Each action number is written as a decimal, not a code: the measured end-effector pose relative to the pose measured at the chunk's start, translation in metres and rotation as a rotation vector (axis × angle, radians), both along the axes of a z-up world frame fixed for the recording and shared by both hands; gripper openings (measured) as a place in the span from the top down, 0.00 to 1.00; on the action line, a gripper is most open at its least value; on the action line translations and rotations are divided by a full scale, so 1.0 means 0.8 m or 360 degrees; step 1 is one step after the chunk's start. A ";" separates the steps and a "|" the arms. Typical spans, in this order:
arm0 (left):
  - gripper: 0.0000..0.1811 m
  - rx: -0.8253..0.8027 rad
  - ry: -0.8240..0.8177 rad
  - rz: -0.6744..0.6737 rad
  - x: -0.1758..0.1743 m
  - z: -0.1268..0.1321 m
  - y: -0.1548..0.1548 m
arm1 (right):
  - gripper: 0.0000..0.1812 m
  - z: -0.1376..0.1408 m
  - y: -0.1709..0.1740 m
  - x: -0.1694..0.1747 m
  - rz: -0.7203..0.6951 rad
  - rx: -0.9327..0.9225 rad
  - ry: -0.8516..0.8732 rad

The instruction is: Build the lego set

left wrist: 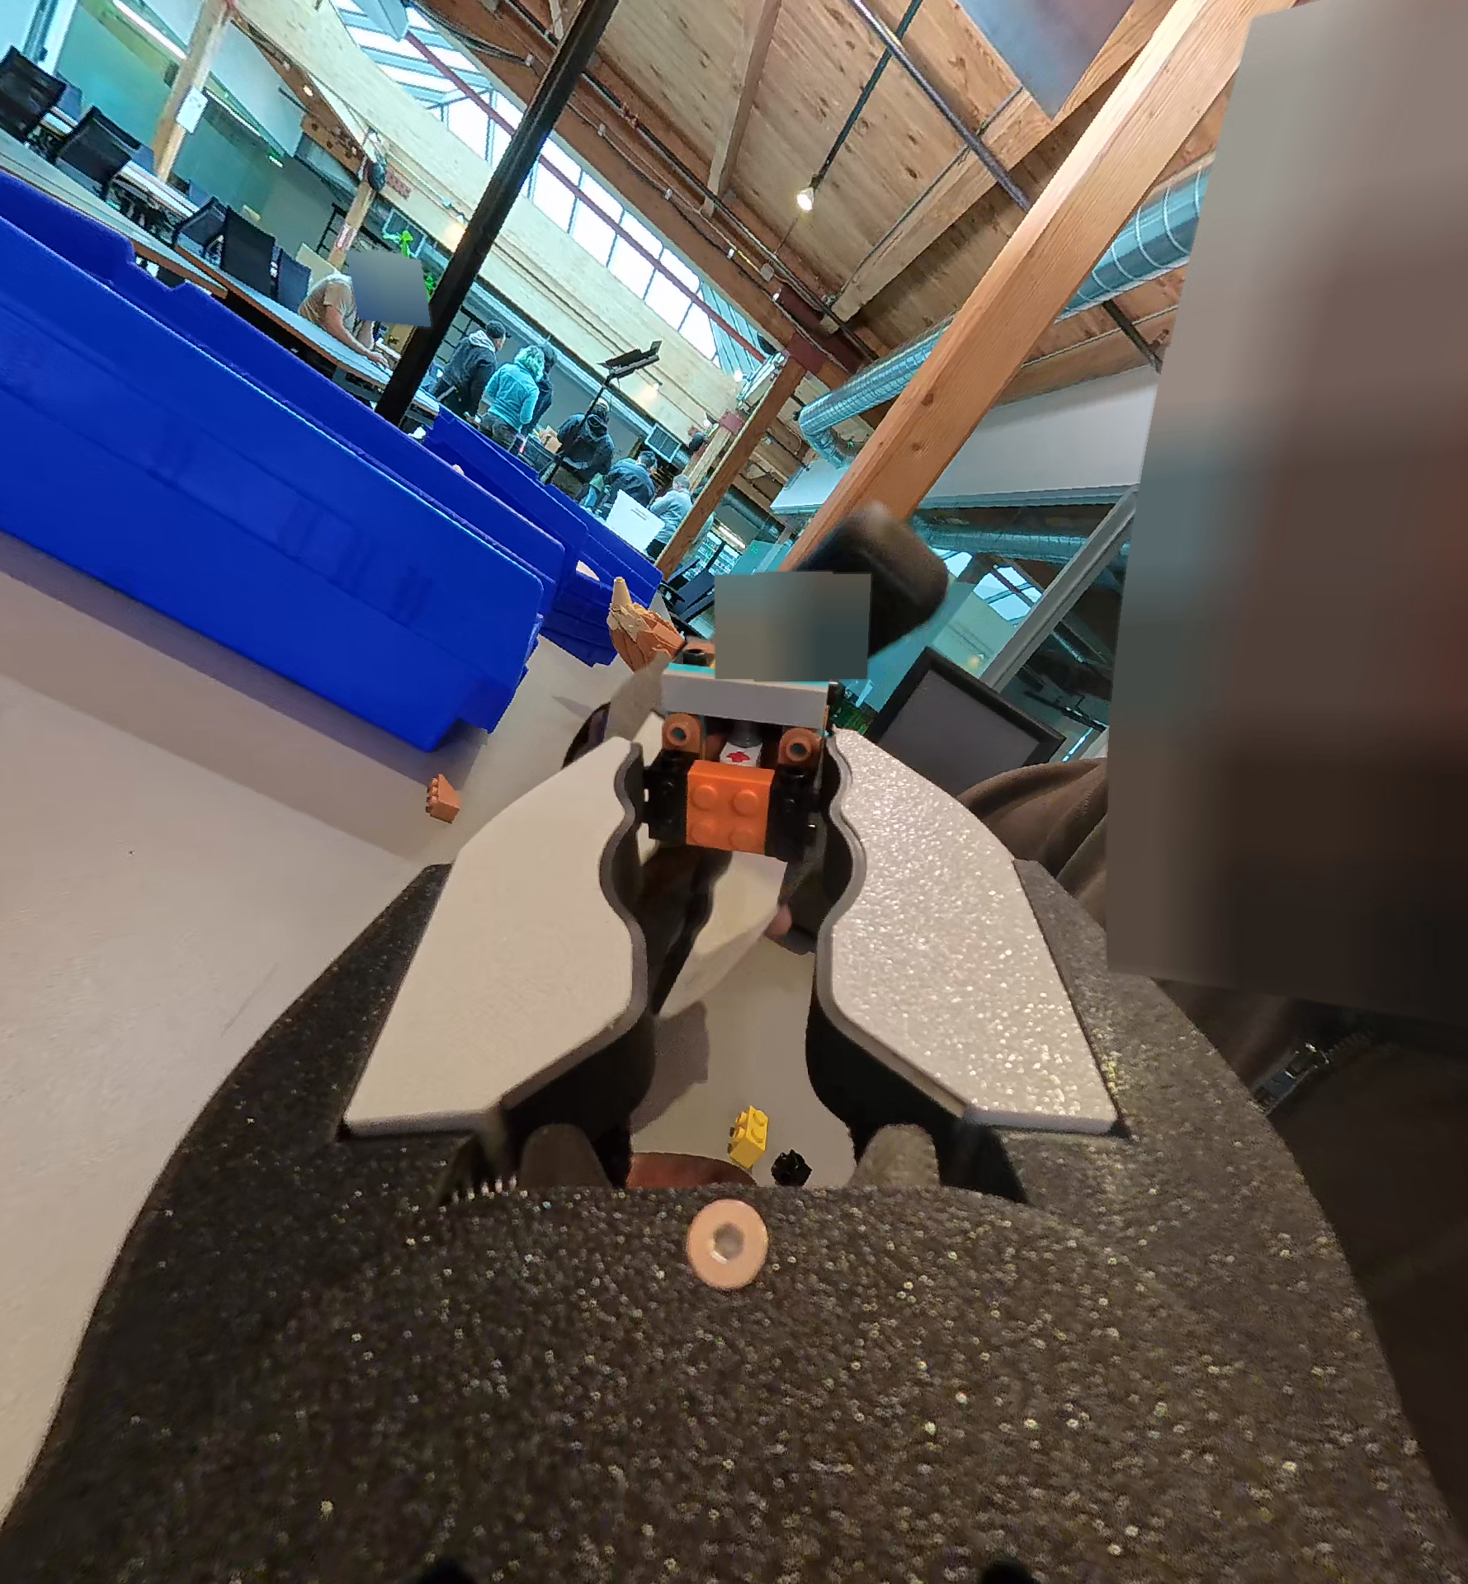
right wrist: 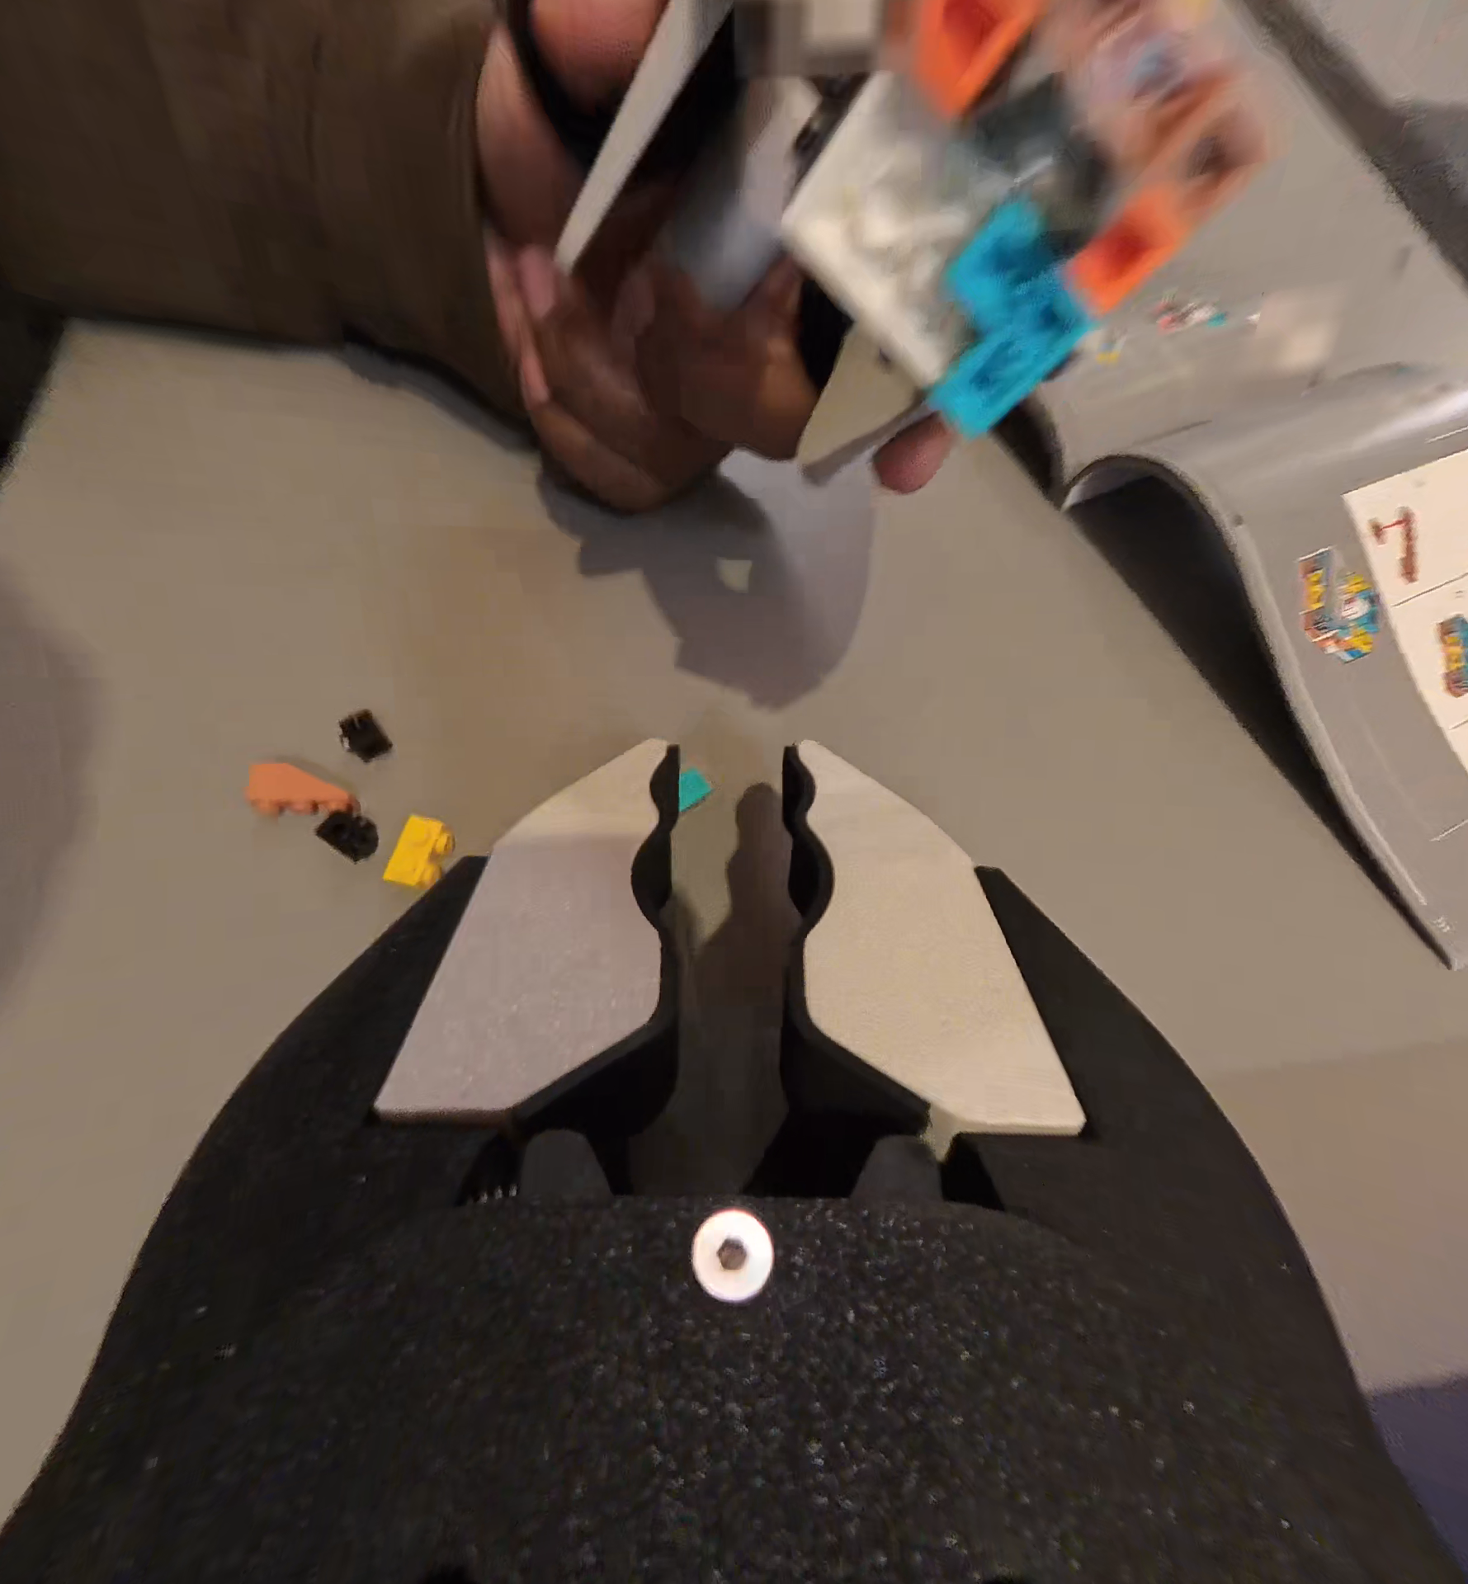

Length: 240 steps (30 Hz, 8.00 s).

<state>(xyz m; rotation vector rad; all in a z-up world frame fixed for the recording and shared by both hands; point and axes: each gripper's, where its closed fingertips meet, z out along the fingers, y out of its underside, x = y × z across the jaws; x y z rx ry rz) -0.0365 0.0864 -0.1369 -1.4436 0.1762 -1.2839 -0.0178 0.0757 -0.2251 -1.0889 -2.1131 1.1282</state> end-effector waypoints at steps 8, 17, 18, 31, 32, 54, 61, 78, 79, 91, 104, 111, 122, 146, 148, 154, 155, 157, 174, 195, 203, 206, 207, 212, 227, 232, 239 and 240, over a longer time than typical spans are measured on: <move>0.78 0.0005 0.0054 -0.0017 0.006 -0.003 -0.001 | 0.87 0.089 0.017 -0.009 -0.0156 -0.0748 0.0310; 0.78 0.0014 0.0154 -0.0013 0.014 -0.009 0.000 | 0.88 0.097 0.018 -0.010 -0.0194 -0.0913 0.0295; 0.78 0.0014 0.0159 -0.0013 0.014 -0.009 0.000 | 0.89 0.097 0.018 -0.010 -0.0196 -0.0918 0.0292; 0.78 0.0023 0.0181 -0.0002 0.015 -0.010 0.000 | 0.91 0.097 0.017 -0.012 -0.0210 -0.0982 0.0274; 0.78 0.0026 0.0179 -0.0004 0.015 -0.010 0.000 | 0.91 0.097 0.017 -0.012 -0.0212 -0.0987 0.0271; 0.78 0.0070 0.0353 0.0027 0.021 -0.017 0.000 | 0.91 0.093 0.015 -0.014 -0.0232 -0.0842 0.0314; 0.78 0.0099 0.0301 -0.0018 0.024 -0.012 -0.004 | 0.92 0.098 0.012 -0.012 -0.0222 -0.0887 0.0299; 0.78 0.0112 0.0028 -0.0065 0.018 0.007 -0.008 | 0.99 0.107 0.014 -0.009 -0.0189 -0.1018 0.0330; 0.78 0.0120 0.0052 -0.0055 0.019 0.006 -0.008 | 0.97 0.107 0.014 -0.010 -0.0200 -0.1004 0.0330; 0.78 0.0206 0.0209 0.0050 0.020 0.004 -0.005 | 0.91 0.112 0.008 -0.010 -0.0219 -0.0967 0.0356; 0.78 0.0243 0.0309 0.0107 0.021 0.001 -0.003 | 0.91 0.111 0.011 -0.013 -0.0270 -0.0911 0.0377; 0.78 0.0259 0.0351 0.0121 0.023 0.000 -0.003 | 0.91 0.110 0.011 -0.014 -0.0296 -0.0826 0.0405; 0.78 0.0234 0.0326 0.0081 0.025 0.000 -0.005 | 0.92 0.110 0.010 -0.013 -0.0266 -0.0803 0.0403; 0.78 0.0146 -0.0084 -0.0057 0.020 0.016 -0.008 | 0.97 0.119 0.012 -0.011 -0.0231 -0.1047 0.0413; 0.78 0.0148 -0.0059 -0.0040 0.019 0.015 -0.007 | 0.94 0.119 0.009 -0.010 -0.0221 -0.1046 0.0411; 0.78 0.0201 0.0079 0.0041 0.020 0.012 -0.005 | 0.91 0.120 0.007 -0.010 -0.0234 -0.1041 0.0408; 0.78 0.0211 0.0103 0.0055 0.020 0.012 -0.004 | 0.91 0.120 0.007 -0.010 -0.0237 -0.1038 0.0408; 0.78 0.0225 0.0136 0.0074 0.020 0.011 -0.004 | 0.91 0.120 0.008 -0.010 -0.0239 -0.1032 0.0407; 0.78 0.0306 0.0356 0.0120 0.029 0.008 -0.008 | 0.91 0.119 0.005 -0.010 -0.0251 -0.0842 0.0453; 0.78 0.0186 -0.0027 -0.0079 0.029 0.016 -0.013 | 0.92 0.127 0.002 -0.003 -0.0109 -0.1173 0.0391; 0.78 0.0180 -0.0251 -0.0049 0.008 0.030 -0.012 | 0.91 0.109 0.013 -0.008 -0.0176 -0.0860 0.0429; 0.78 0.0179 -0.0234 -0.0026 0.005 0.030 -0.010 | 0.91 0.064 0.020 -0.014 -0.0233 -0.0447 0.0253; 0.78 0.0179 -0.0217 -0.0013 0.005 0.029 -0.010 | 0.91 0.046 0.022 -0.013 -0.0233 -0.0293 0.0173; 0.78 0.0174 -0.0122 0.0061 0.001 0.023 -0.005 | 0.91 -0.017 0.019 0.001 -0.0122 0.0207 -0.0117; 0.78 -0.0070 -0.0368 0.0007 -0.008 0.014 0.007 | 0.80 -0.006 0.036 -0.005 -0.0138 0.0422 0.0082; 0.78 -0.0253 -0.0369 -0.0091 0.009 -0.002 0.010 | 0.74 0.071 0.043 -0.011 -0.0233 0.0511 0.0673; 0.78 -0.0378 -0.0279 -0.0246 0.040 -0.015 0.004 | 0.69 0.087 0.022 -0.005 -0.0115 0.0718 0.0916; 0.78 -0.0380 -0.0254 -0.0257 0.043 -0.016 0.003 | 0.69 0.087 0.021 -0.004 -0.0102 0.0713 0.0917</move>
